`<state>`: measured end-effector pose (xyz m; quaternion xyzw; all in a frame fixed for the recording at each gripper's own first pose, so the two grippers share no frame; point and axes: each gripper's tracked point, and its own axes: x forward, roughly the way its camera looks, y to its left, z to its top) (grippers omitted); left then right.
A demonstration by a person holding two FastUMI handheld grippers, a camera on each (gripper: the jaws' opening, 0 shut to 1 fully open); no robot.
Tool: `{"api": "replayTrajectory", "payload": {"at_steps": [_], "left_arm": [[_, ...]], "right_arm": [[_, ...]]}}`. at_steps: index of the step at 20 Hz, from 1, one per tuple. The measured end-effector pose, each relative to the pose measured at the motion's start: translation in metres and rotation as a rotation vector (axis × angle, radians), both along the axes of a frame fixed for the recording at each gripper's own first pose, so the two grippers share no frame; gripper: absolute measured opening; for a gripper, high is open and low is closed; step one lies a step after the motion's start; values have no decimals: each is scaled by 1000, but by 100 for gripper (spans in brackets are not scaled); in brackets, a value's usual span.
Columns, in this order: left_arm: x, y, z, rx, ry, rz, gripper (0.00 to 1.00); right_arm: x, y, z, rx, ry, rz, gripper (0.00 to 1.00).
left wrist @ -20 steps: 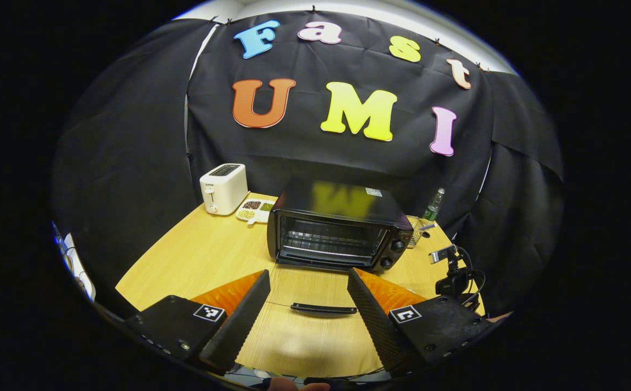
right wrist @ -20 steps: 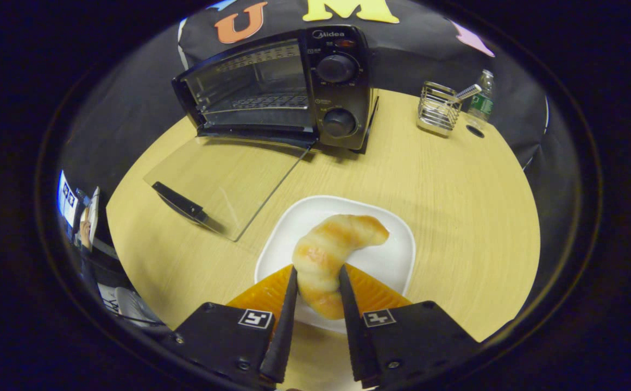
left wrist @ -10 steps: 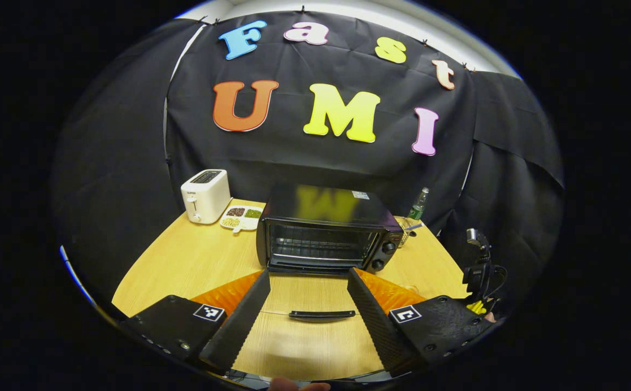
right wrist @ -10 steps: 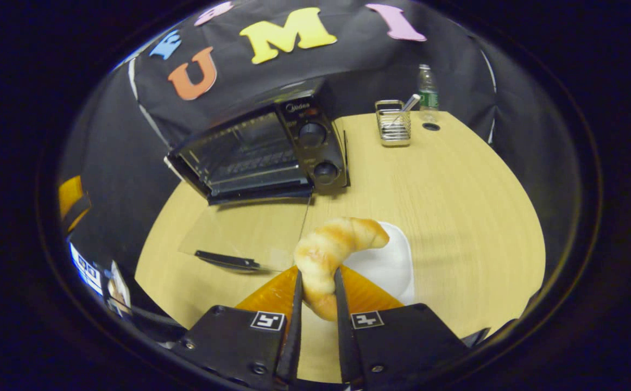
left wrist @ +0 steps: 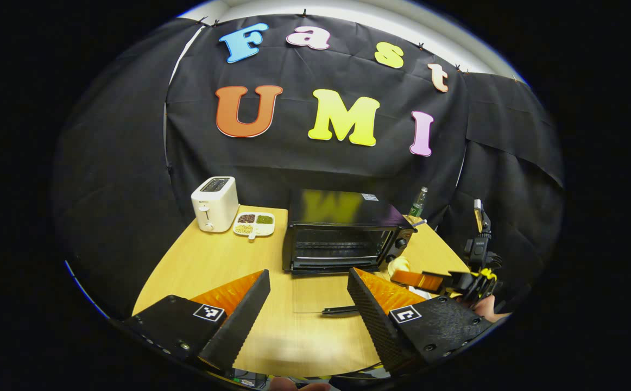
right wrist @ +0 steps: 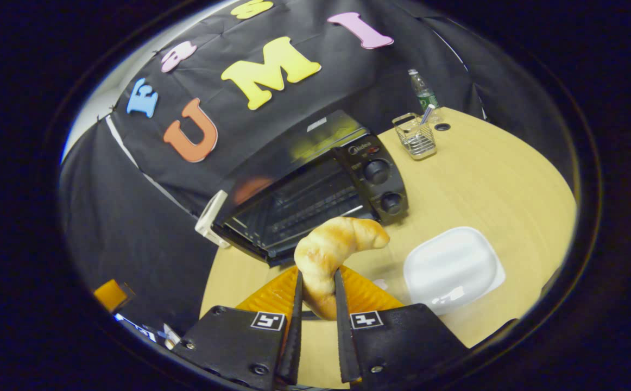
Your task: Open the electric oven with the left hand, put the food in, and close the electric oven.
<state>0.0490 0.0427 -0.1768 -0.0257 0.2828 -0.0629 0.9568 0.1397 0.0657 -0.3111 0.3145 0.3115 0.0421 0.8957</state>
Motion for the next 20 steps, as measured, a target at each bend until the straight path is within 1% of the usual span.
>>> {"api": "replayTrajectory", "payload": {"at_steps": [4,8,12,14,17,19,20], "left_arm": [[-13,32,2,21,16,7,95],[-29,58,-4,39,57,36,95],[-39,72,-13,42,100,56,95],[-41,71,-13,38,114,51,95],[-40,66,-13,56,117,21,95],[-40,66,-15,69,117,2,95],[-39,64,-15,69,117,-7,95]], "right_arm": [[44,20,-4,125,-16,-100,29],[84,22,-16,142,-48,-188,29],[121,21,-33,166,-69,-274,29],[141,19,-35,204,-98,-326,29],[161,11,-46,227,-108,-398,29],[170,12,-49,233,-116,-407,29],[172,16,-51,219,-114,-389,31]]}}
